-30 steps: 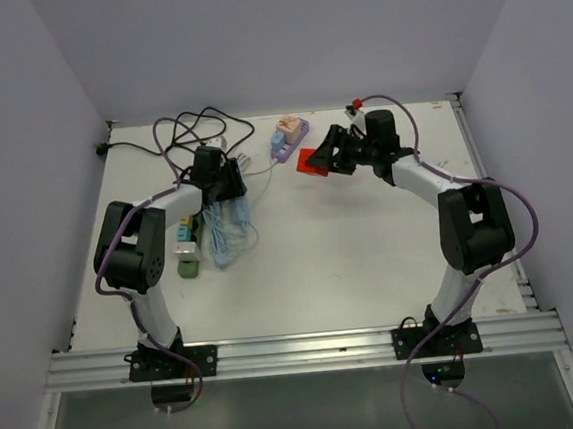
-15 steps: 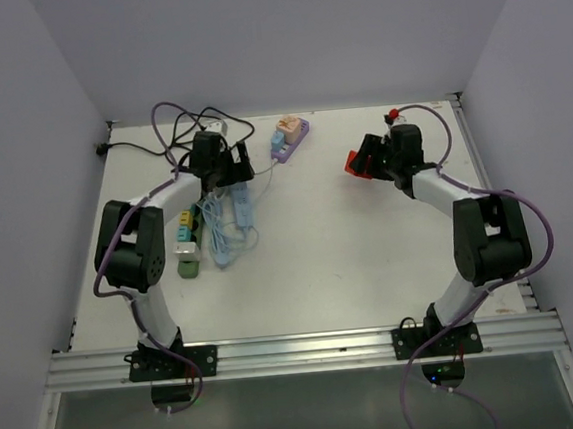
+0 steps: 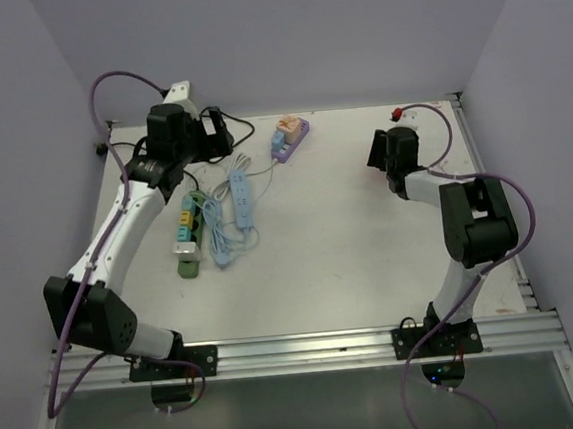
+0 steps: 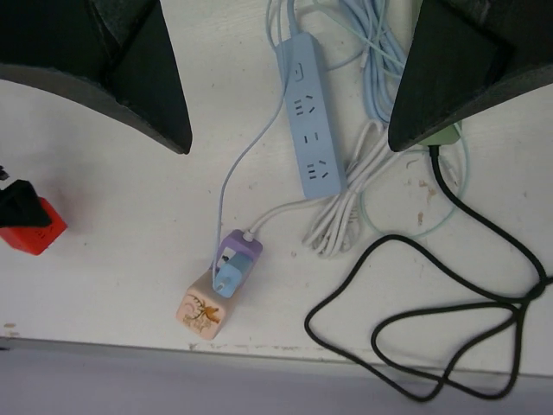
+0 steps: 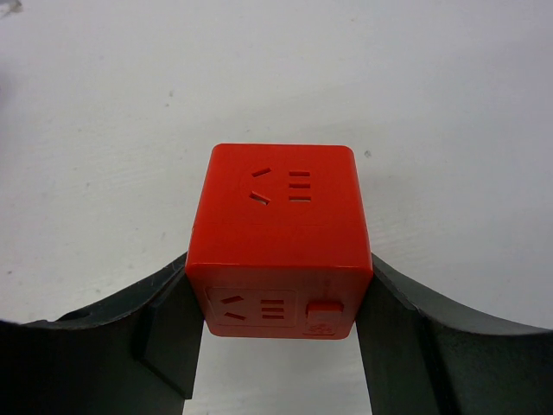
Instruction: Pull the plug off the socket
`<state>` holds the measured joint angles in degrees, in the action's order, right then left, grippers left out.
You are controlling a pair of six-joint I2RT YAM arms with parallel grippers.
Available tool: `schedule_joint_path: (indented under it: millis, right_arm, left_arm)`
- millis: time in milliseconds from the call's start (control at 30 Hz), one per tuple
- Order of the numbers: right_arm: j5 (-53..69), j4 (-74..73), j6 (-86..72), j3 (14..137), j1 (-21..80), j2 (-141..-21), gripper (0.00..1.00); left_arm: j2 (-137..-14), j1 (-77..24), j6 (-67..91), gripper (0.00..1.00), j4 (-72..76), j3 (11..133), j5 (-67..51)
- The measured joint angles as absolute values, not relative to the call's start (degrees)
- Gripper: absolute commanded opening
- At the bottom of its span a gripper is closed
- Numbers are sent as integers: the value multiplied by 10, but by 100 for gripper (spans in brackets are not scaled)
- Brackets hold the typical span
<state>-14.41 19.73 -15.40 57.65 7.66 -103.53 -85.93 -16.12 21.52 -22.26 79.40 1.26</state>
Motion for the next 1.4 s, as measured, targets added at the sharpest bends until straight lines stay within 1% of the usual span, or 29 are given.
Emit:
schedule_joint_path:
  millis: [133, 300, 633, 733, 867, 1100, 1267, 1367, 1400]
  right_arm:
    - [-163, 198, -139, 607, 76, -1084, 40]
    - [-183, 216, -126, 612, 77, -1107, 41]
    - [-199, 241, -119, 621, 76, -1128, 63]
    - [-200, 236, -117, 626, 76, -1135, 66]
    - [-200, 231, -116, 644, 76, -1148, 69]
    - [-198, 208, -114, 647, 76, -1149, 87]
    - [-196, 197, -112, 647, 76, -1148, 91]
    - [-185, 178, -113, 647, 76, -1133, 99]
    - [-178, 169, -113, 647, 76, -1122, 99]
  left_arm:
    - [-759, -161, 200, 100, -230, 779, 33]
    - [-674, -161, 187, 100, -232, 710, 69]
    - [-630, -160, 184, 99, -232, 607, 152]
    - [-611, -159, 184, 100, -231, 587, 168]
    - [-605, -159, 184, 100, -229, 583, 185]
    - [-599, -159, 183, 99, -228, 583, 196]
    - [-598, -159, 182, 99, -228, 583, 196]
    - [-598, -159, 182, 100, -228, 583, 196]
    - [-598, -159, 182, 99, -228, 583, 196]
